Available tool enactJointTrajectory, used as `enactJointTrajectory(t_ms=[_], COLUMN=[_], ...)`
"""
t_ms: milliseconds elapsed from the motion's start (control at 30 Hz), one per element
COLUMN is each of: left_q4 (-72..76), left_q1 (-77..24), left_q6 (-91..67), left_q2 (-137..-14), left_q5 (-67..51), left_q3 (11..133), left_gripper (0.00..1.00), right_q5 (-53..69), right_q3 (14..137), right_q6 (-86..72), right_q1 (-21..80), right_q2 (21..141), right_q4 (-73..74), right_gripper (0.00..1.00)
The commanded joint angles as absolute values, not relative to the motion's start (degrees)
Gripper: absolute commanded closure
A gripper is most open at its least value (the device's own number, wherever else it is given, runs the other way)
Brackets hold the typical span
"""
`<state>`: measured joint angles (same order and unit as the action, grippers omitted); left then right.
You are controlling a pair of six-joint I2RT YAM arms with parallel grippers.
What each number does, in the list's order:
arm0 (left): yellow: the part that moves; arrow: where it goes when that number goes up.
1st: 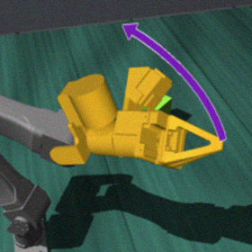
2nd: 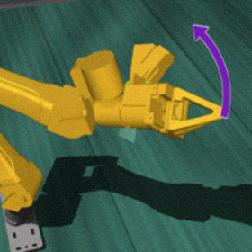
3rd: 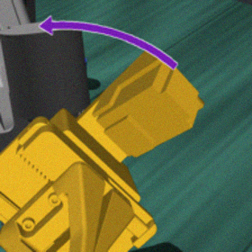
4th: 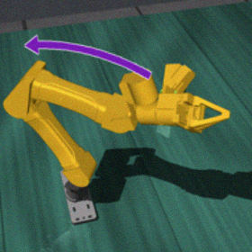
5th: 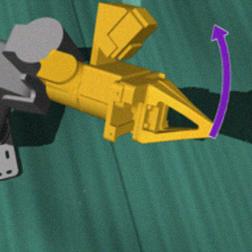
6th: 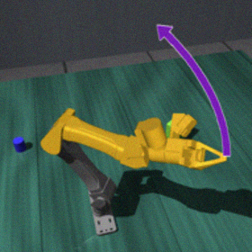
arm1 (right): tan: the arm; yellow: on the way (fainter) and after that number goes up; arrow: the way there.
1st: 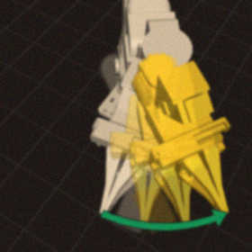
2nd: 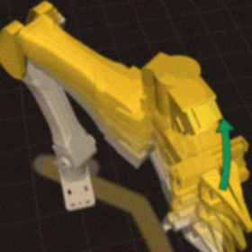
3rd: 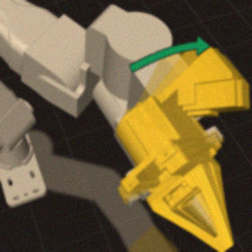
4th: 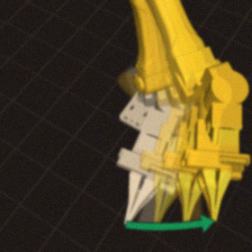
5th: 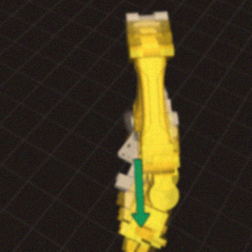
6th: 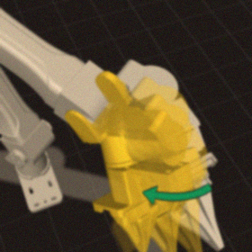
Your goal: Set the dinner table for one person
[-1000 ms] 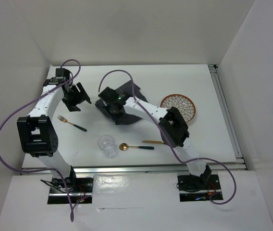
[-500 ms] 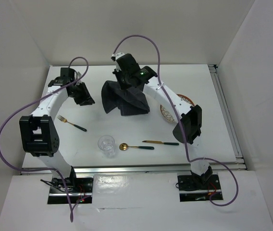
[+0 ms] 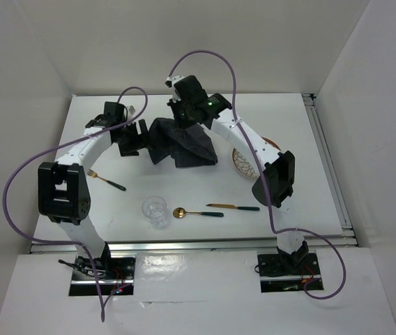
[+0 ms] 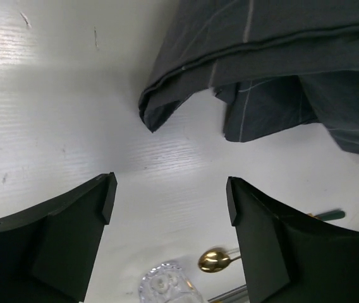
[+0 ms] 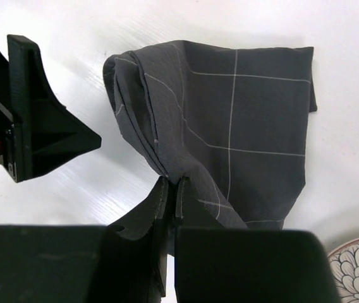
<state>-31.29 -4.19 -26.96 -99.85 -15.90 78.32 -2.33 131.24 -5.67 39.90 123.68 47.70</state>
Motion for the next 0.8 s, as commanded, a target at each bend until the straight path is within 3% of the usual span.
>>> enactJointTrajectory(t_ms=[0,67,167,300,567,767], left_q4=[-28.0,-27.3,-23.2,-18.5,-11.0,-7.3], left_q1=[-4.0,-4.0,-4.0,-4.0,-5.2,-5.7], left_q6=[-25.7,-26.2,-26.2,-23.4,-21.1,-22.6], left_q2=[-102.3,-102.8,-103.4,-105.8,-110.6,-113.7], left_q5=[-15.6,-15.6,-15.6,-18.1,-18.1,-20.5], left_q3=[77.1,77.1,74.9,74.0,72.3,72.9], left_gripper=[0.1,0.02,0.02,0.08,0.13,0.23], right_q5=[-1.1,-1.1,-0.5,1.7,3.6,4.7], right_q3=[132.2,131.7,131.7,131.1,130.1,130.1], right_q6=[-5.7,-5.7,-6.2,-6.2,-6.8,-7.3], right_q1=[38.7,38.1,37.6,36.5,35.4,33.8], right_q2=[120.4,120.4,120.4,119.9,119.4,118.8], right_q4=[48.0,48.0,48.0,48.0,48.0,48.0], right_gripper=[1.0,1.0,1.0,1.0,1.0,1.0])
